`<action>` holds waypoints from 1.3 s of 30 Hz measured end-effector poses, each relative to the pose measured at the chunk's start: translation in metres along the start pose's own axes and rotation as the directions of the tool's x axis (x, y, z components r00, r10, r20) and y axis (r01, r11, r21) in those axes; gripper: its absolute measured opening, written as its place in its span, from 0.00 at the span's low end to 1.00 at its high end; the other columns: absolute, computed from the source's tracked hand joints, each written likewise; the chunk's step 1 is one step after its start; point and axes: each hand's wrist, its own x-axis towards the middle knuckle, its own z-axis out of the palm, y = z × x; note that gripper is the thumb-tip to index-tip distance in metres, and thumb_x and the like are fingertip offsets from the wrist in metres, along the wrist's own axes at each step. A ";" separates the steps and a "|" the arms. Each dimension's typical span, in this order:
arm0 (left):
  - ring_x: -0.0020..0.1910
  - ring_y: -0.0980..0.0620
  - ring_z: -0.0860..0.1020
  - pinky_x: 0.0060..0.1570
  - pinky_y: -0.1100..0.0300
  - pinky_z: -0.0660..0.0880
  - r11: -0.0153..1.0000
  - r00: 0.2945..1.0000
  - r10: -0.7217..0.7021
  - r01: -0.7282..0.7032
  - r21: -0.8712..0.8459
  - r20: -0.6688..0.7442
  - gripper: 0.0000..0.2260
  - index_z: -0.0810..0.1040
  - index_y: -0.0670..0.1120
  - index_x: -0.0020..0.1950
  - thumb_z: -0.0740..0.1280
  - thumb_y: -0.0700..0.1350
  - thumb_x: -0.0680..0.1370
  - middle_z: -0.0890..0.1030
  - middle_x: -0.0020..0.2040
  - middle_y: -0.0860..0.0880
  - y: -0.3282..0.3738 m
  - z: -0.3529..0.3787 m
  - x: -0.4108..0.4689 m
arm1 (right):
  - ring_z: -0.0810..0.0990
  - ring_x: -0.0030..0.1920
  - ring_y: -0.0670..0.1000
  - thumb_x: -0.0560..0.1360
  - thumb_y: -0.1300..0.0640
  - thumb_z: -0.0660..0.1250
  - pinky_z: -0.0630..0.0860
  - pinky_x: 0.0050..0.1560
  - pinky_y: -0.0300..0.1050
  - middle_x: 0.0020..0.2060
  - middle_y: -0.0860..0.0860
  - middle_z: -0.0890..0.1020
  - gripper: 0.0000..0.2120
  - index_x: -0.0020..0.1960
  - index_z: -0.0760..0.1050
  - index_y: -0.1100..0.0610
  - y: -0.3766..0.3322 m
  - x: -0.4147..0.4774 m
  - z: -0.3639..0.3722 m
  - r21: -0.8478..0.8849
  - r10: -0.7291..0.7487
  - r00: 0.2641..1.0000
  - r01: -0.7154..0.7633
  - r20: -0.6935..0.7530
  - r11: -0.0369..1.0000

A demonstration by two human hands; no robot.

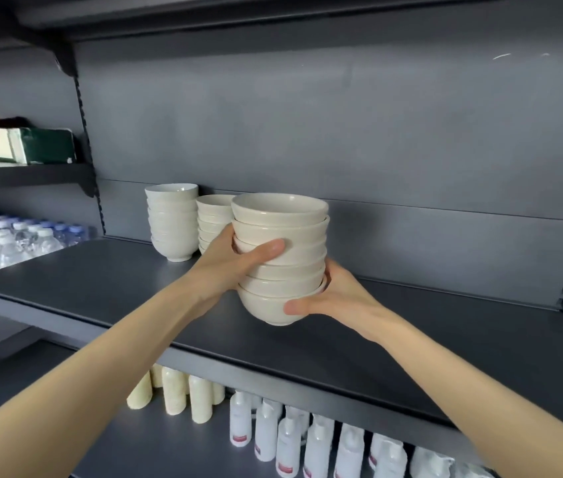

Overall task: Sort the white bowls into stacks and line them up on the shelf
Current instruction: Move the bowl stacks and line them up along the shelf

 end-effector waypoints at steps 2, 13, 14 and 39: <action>0.50 0.65 0.81 0.43 0.69 0.77 1.000 1.000 -0.010 0.010 0.003 -0.002 0.22 0.74 0.58 0.58 0.75 0.57 0.66 0.83 0.51 0.63 -0.013 -0.013 0.016 | 0.81 0.51 0.35 0.66 0.71 0.74 0.77 0.45 0.32 0.47 0.33 0.83 0.30 0.56 0.71 0.42 0.010 0.021 0.004 -0.011 0.008 1.000 -0.008 -0.009 1.000; 0.53 0.65 0.79 0.49 0.62 0.77 0.997 0.994 -0.076 0.077 -0.010 0.084 0.30 0.70 0.58 0.63 0.74 0.58 0.63 0.81 0.56 0.62 -0.080 -0.044 0.105 | 0.81 0.52 0.37 0.67 0.73 0.73 0.78 0.47 0.34 0.49 0.34 0.83 0.32 0.58 0.69 0.41 0.063 0.105 -0.003 -0.001 0.101 0.993 -0.101 -0.057 0.995; 0.53 0.66 0.79 0.49 0.63 0.76 0.997 0.991 -0.077 0.079 -0.014 0.105 0.28 0.70 0.60 0.61 0.73 0.58 0.63 0.81 0.55 0.62 -0.085 -0.045 0.111 | 0.80 0.53 0.37 0.67 0.72 0.73 0.78 0.48 0.35 0.50 0.36 0.83 0.33 0.60 0.69 0.42 0.067 0.110 -0.005 0.001 0.118 0.991 -0.118 -0.070 0.993; 0.58 0.65 0.77 0.55 0.66 0.75 0.990 0.973 0.042 -0.010 -0.139 0.229 0.36 0.66 0.56 0.71 0.75 0.59 0.66 0.78 0.62 0.60 -0.153 -0.065 0.187 | 0.79 0.56 0.39 0.66 0.68 0.76 0.77 0.50 0.31 0.57 0.42 0.79 0.35 0.64 0.66 0.44 0.099 0.164 0.004 -0.055 0.237 0.920 -0.266 -0.311 0.962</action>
